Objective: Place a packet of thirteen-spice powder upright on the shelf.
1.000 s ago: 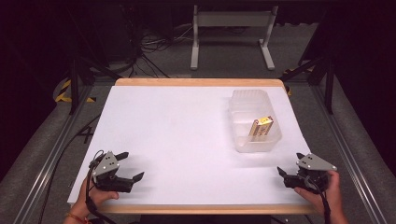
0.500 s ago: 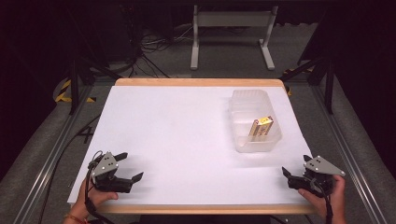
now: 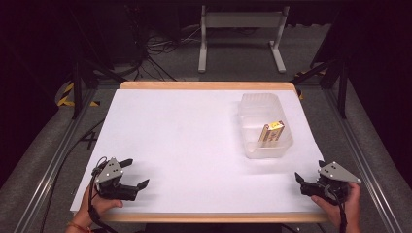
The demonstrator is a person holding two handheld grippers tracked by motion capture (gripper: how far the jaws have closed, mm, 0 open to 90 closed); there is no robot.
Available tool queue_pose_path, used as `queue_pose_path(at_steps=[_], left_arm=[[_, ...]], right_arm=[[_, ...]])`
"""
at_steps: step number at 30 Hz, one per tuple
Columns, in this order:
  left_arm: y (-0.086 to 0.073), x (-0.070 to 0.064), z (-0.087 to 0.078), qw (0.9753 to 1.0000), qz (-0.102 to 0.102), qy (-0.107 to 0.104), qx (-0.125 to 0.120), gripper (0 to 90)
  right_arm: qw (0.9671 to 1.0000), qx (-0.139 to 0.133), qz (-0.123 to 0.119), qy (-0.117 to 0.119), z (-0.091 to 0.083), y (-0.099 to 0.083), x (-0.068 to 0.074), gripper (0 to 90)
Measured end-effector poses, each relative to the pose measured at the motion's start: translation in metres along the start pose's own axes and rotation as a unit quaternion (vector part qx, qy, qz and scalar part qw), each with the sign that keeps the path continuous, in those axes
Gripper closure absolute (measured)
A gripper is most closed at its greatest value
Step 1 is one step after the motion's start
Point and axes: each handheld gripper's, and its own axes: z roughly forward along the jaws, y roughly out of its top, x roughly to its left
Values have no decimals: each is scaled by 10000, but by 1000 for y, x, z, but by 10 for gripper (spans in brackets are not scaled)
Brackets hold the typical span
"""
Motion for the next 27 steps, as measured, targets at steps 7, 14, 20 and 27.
queue_pose_path(at_steps=[7, 14, 20, 27], left_arm=[[0, 0, 0, 10000, 18, 24, -26, 67], [1, 0, -1, 10000, 17, 51, -26, 67], [1, 0, -1, 10000, 30, 70, -26, 67], [2, -1, 0, 10000, 21, 46, 2, 67]], right_arm=[[10000, 7, -51, -29, 0, 0, 1, 105], [10000, 11, -92, -32, 1, 0, 2, 105], [9999, 29, -151, -24, 1, 1, 4, 105], [9999, 41, -156, 4, 3, 0, 4, 105]])
